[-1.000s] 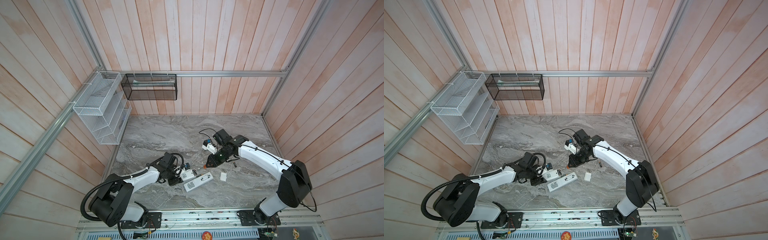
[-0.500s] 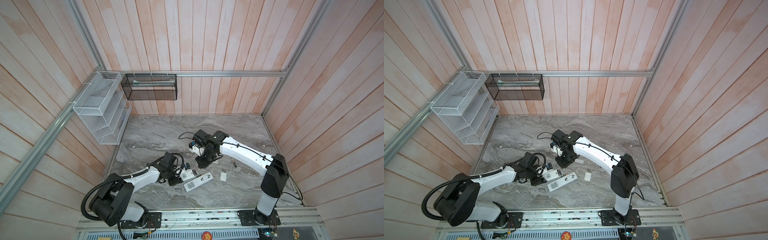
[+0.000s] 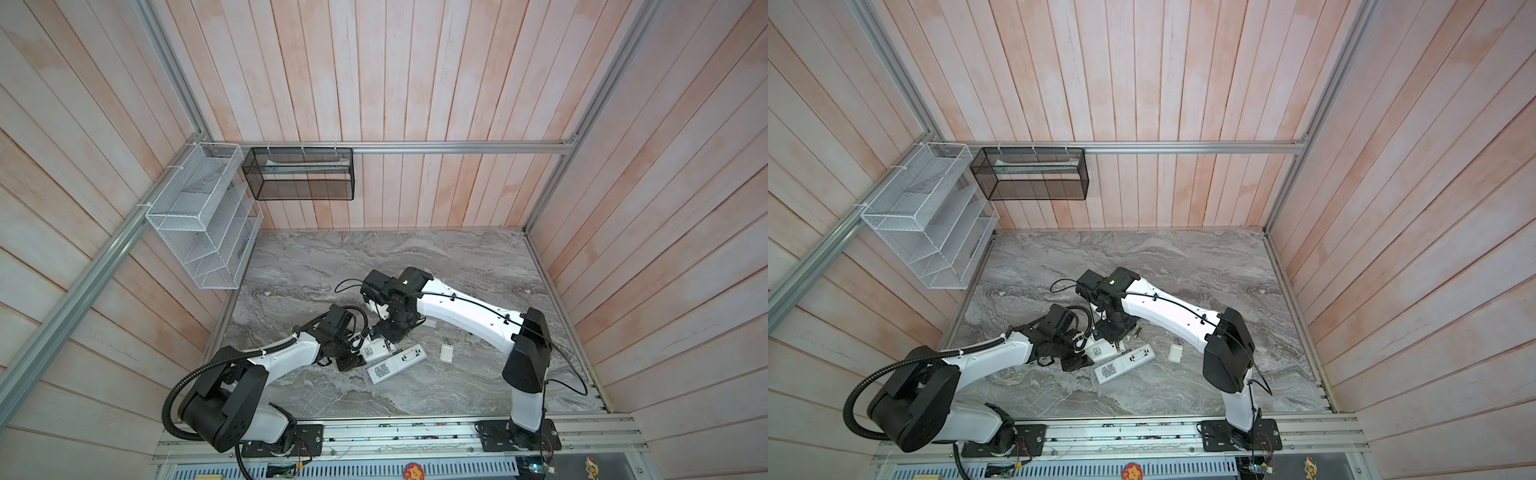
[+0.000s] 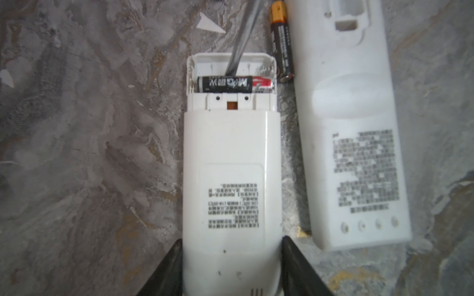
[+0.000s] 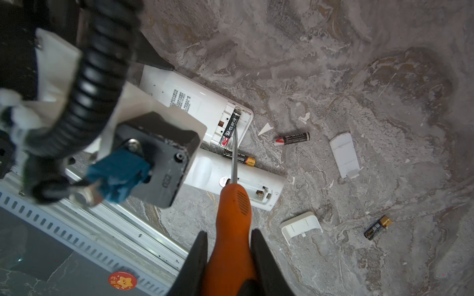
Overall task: Unload the batteries from the remote control
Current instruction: 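Lever the battery farthest from the robot out with the screwdriver tip, then lever the remaining battery out of the compartment with the screwdriver tip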
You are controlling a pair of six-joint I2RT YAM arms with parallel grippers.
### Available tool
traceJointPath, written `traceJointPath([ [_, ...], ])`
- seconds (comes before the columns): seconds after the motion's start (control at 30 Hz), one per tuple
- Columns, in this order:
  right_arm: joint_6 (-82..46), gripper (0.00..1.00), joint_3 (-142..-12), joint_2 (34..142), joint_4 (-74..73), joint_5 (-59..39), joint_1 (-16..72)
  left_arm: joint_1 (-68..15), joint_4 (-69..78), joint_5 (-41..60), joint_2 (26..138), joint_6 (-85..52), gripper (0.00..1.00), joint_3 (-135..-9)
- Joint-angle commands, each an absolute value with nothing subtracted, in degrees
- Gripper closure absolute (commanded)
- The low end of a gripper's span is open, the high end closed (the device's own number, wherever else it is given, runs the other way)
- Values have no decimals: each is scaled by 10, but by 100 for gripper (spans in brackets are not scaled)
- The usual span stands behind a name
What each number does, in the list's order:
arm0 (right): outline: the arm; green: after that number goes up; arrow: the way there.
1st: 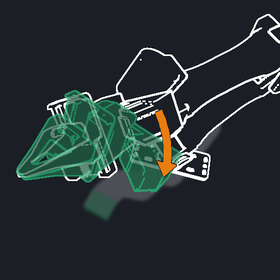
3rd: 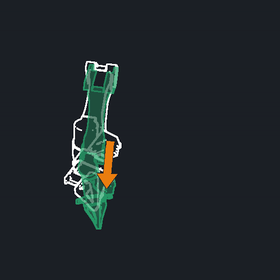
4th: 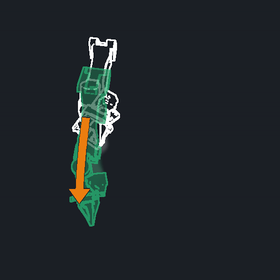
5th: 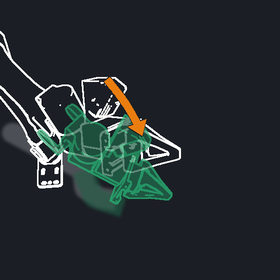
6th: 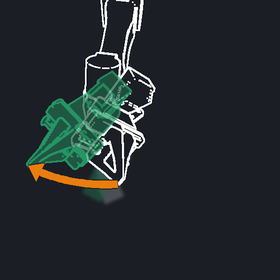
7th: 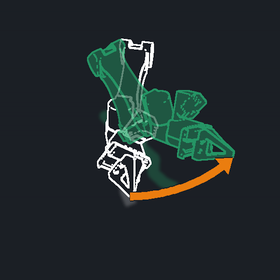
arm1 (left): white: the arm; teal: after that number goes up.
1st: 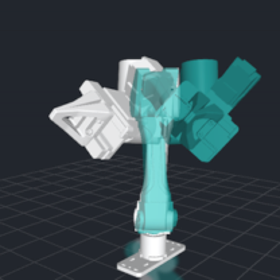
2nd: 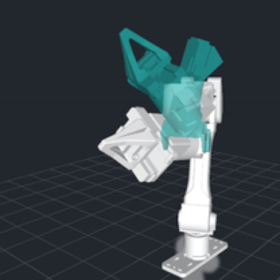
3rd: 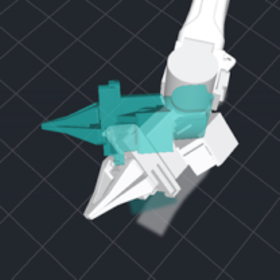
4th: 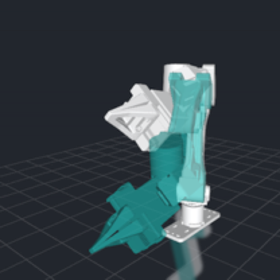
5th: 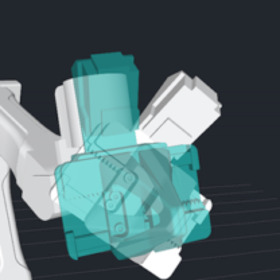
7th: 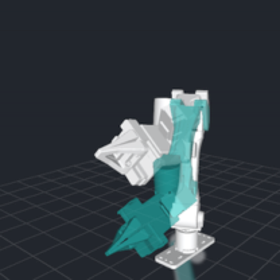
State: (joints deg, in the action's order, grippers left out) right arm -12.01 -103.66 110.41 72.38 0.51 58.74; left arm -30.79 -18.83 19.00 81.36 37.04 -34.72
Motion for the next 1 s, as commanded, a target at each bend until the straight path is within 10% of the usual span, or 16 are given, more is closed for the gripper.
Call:
traceJointPath([
  [0.0,-116,94,-1005,1110,669,-68,581,-311,-180,177,818,374,50,-349],
  [0.97,-83,94,-880,972,624,-209,464,-312,-182,178,817,379,50,-348],
])
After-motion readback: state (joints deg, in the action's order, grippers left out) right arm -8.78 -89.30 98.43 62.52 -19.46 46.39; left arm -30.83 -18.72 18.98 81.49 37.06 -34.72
